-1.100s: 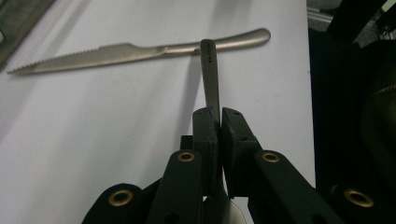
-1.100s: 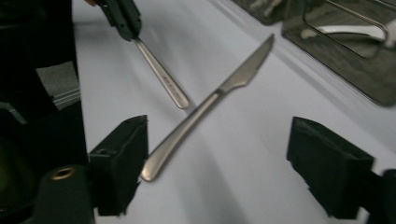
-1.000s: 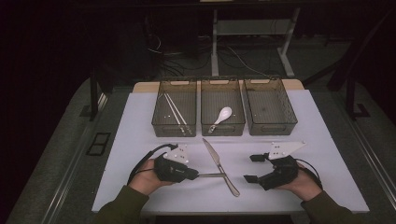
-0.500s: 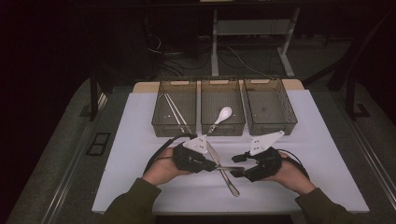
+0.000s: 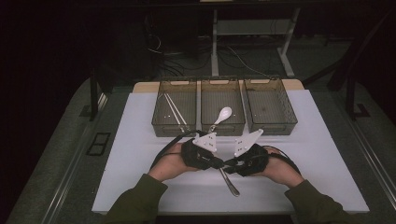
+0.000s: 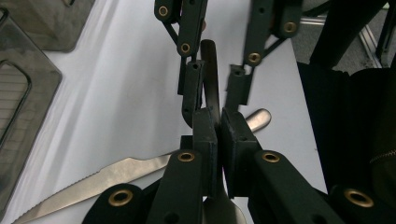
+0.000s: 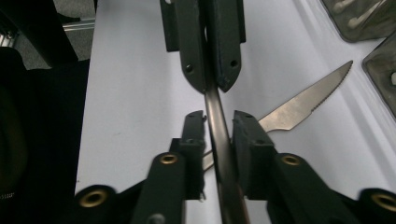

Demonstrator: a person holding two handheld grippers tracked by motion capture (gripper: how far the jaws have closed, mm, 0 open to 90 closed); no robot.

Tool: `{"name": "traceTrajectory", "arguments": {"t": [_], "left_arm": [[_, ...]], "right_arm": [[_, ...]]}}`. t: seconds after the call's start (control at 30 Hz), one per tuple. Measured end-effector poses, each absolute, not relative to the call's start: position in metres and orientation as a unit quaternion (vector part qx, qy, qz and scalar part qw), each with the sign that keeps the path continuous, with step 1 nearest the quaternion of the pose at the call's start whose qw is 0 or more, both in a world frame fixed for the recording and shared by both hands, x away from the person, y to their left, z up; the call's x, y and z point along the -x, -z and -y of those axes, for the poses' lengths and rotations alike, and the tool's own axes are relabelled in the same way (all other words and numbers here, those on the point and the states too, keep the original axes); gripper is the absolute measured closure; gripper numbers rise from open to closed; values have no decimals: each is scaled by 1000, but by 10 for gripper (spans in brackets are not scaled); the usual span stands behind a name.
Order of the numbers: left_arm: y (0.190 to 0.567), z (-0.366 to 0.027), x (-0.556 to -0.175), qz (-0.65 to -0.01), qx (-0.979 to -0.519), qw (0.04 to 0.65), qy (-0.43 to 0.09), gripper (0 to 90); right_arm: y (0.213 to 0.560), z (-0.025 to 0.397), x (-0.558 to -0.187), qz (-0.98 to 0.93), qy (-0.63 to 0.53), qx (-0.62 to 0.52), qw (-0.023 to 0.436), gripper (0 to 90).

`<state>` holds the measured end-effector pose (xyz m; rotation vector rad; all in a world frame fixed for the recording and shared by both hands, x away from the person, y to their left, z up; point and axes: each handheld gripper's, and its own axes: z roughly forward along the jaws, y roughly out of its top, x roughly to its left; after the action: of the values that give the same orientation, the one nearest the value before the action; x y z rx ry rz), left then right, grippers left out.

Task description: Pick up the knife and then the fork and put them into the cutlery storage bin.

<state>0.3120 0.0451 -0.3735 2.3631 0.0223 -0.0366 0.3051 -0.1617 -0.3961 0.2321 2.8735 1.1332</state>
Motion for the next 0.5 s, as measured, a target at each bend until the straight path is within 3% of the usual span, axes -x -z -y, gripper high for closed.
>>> {"name": "traceTrajectory", "arguments": {"t": [0.5], "left_arm": [[376, -41, -310, 31, -929, 369, 23, 837]], "right_arm": [[399, 156, -300, -939, -342, -45, 0, 815]]}}
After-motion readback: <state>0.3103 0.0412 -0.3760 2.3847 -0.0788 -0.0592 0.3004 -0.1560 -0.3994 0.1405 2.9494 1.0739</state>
